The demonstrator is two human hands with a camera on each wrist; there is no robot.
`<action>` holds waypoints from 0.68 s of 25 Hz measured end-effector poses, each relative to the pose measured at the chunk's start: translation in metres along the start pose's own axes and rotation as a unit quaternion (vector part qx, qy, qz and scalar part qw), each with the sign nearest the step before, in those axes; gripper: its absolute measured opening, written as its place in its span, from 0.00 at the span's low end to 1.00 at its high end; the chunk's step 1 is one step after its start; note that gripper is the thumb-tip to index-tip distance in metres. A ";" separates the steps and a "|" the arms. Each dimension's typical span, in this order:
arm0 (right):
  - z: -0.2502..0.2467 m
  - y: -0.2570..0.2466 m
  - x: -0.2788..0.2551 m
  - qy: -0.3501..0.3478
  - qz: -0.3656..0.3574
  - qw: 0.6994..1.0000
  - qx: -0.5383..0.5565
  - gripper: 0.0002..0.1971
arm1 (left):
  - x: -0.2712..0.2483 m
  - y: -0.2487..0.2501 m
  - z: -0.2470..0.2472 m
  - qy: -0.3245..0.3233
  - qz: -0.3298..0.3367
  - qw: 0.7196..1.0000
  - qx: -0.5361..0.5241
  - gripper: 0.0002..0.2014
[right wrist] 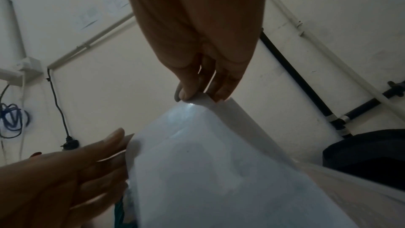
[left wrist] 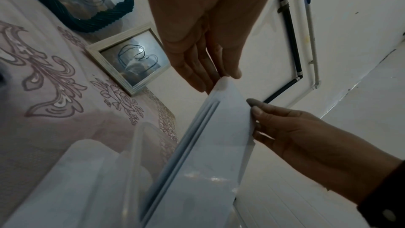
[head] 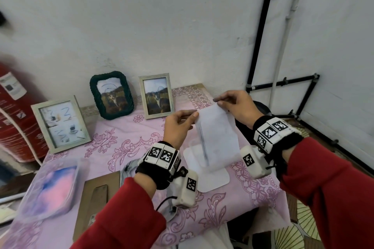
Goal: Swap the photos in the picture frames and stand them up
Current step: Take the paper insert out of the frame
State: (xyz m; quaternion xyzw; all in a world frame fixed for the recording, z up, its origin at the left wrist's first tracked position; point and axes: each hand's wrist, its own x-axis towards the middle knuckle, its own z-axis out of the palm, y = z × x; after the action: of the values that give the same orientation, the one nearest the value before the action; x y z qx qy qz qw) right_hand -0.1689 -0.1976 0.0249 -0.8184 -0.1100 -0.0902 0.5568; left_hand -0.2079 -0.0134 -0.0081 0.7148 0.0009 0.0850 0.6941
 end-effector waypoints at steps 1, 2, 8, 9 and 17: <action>0.001 -0.004 0.000 0.001 -0.009 1.000 0.010 0.08 | -0.001 0.001 -0.001 -0.007 0.003 1.000 0.015 0.09; 0.002 -0.008 0.000 0.002 -0.016 1.000 0.026 0.09 | -0.003 0.002 -0.002 -0.011 0.002 1.000 0.026 0.09; 0.010 -0.027 -0.002 0.000 -0.016 0.999 0.040 0.08 | -0.009 0.017 -0.019 0.049 0.037 0.998 -0.020 0.10; 0.013 -0.029 -0.004 -0.009 -0.014 0.999 0.028 0.09 | -0.009 0.021 -0.025 0.054 0.051 0.997 -0.025 0.09; 0.044 -0.060 -0.016 -0.045 -0.037 0.996 0.066 0.07 | -0.021 0.047 -0.068 0.119 0.152 0.981 -0.015 0.08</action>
State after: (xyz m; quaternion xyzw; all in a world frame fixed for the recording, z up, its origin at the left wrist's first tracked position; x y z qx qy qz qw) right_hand -0.1999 -0.1369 0.0578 -0.7786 -0.1709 -0.0661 0.6002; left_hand -0.2420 0.0498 0.0374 0.6809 -0.0262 0.2741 0.6787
